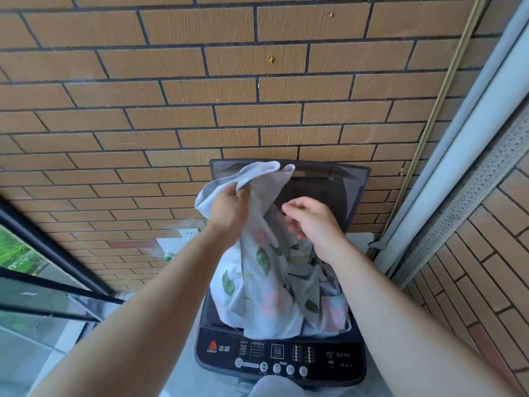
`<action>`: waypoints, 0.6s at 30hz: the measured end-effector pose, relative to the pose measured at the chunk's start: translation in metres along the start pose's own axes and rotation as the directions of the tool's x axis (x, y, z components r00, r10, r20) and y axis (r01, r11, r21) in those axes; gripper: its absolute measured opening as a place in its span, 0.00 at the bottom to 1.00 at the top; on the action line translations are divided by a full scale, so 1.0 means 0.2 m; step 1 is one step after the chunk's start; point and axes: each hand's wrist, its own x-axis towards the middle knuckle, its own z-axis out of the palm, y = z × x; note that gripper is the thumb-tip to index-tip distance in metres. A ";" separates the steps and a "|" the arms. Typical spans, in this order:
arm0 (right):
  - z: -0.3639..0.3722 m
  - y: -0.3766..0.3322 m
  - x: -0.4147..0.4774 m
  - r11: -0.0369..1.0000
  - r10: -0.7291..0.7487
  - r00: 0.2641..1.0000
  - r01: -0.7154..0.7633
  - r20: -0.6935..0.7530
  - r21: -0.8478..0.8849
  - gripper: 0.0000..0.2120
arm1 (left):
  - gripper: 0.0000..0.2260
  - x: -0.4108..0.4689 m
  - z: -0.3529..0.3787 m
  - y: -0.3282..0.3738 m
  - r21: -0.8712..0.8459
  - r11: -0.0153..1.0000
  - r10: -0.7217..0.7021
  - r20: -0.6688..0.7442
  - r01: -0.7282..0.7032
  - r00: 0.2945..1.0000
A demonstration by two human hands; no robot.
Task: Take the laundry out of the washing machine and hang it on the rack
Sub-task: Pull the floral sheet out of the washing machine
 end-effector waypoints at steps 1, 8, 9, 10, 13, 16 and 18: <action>0.01 0.00 -0.01 1.000 0.020 0.997 -0.019 0.076 -0.020 0.09 | 0.15 0.02 -0.01 0.04 -0.055 0.998 -0.029 -0.018 0.028 0.999; 0.12 0.12 -0.09 0.918 0.139 0.867 0.069 0.479 -0.391 0.38 | 0.07 0.07 -0.01 0.13 -0.352 0.931 -0.092 0.030 0.097 0.995; 0.13 0.13 -0.08 0.902 0.095 0.886 0.116 0.453 -0.415 0.32 | 0.07 0.08 -0.01 0.12 -0.372 0.922 -0.099 0.038 0.106 0.994; 0.14 0.14 -0.07 0.905 0.036 0.917 0.139 0.398 -0.402 0.18 | 0.07 0.08 -0.01 0.11 -0.382 0.917 -0.108 0.031 0.112 0.994; 0.11 0.10 -0.03 0.920 -0.099 0.969 0.176 0.227 -0.349 0.12 | 0.11 0.08 -0.01 0.08 -0.368 0.923 -0.113 0.028 0.115 0.993; 0.08 0.02 0.00 0.942 -0.199 0.978 0.210 0.070 -0.262 0.19 | 0.17 0.07 0.01 0.04 -0.266 0.953 -0.126 0.083 0.143 0.989; 0.08 -0.02 0.01 0.958 -0.201 0.979 0.205 0.042 -0.199 0.22 | 0.24 0.06 0.02 0.02 -0.246 0.942 -0.193 0.153 0.227 0.969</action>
